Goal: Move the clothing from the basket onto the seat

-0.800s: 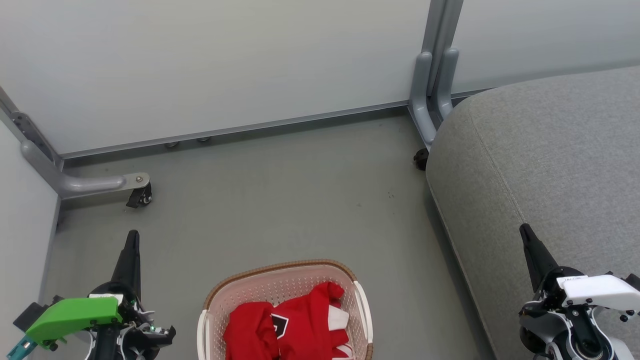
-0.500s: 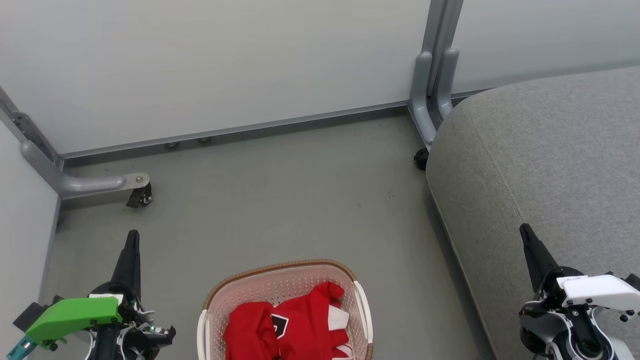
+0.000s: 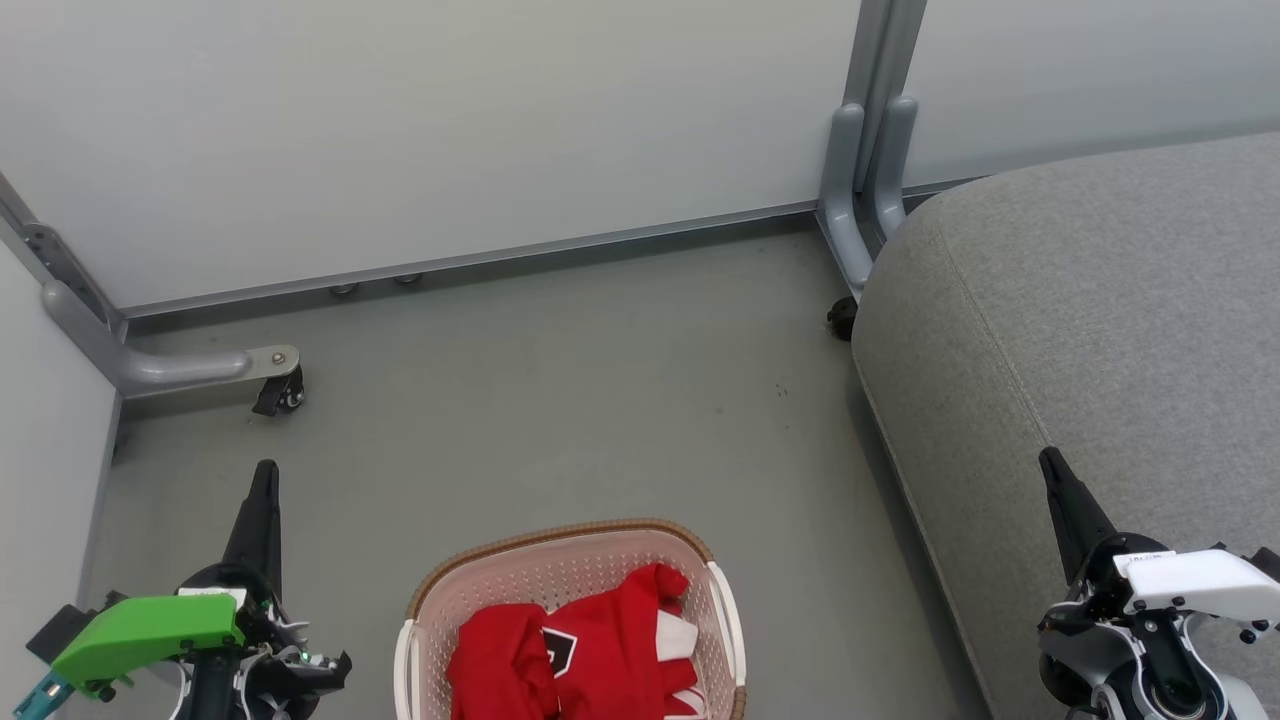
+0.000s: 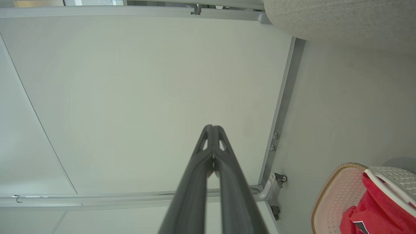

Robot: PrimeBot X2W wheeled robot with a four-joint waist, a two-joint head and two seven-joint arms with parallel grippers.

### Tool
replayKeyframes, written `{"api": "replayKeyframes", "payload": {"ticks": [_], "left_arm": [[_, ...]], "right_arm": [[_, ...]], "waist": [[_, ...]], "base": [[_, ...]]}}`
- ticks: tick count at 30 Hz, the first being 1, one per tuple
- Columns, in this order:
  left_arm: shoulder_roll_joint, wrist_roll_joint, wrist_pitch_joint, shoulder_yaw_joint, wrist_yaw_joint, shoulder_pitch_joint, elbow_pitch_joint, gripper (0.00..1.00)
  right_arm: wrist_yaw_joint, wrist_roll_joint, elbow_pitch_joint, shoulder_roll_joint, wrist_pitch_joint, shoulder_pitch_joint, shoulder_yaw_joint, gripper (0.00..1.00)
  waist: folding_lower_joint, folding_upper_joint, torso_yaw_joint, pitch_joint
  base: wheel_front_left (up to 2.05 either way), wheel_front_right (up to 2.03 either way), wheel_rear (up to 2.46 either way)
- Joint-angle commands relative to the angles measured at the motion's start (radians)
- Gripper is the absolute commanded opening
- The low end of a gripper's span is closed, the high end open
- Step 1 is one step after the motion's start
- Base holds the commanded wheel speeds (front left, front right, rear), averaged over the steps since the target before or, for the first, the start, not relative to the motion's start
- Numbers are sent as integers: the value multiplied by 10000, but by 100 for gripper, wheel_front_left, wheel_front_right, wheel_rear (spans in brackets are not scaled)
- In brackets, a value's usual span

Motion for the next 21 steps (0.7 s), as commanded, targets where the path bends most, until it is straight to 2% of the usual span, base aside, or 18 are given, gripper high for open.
{"api": "replayKeyframes", "payload": {"ticks": [1,14,15,21], "left_arm": [[3,-29,38,17,-45,-108,-17,0],[3,-29,38,16,-45,-109,-17,0],[0,1,-2,0,0,-1,-1,100],[-64,70,-123,-69,11,214,230,100]], "right_arm": [[0,40,19,-60,24,-85,-24,0],[0,40,19,-60,24,-85,-24,0],[0,-2,-1,0,-2,0,0,100],[-2,-101,266,102,-118,236,94,100]], "waist": [[0,83,0,0],[0,83,0,0],[0,0,0,0],[0,2,4,6]], "base": [[0,0,0],[0,0,0],[0,0,0],[0,0,0]]}}
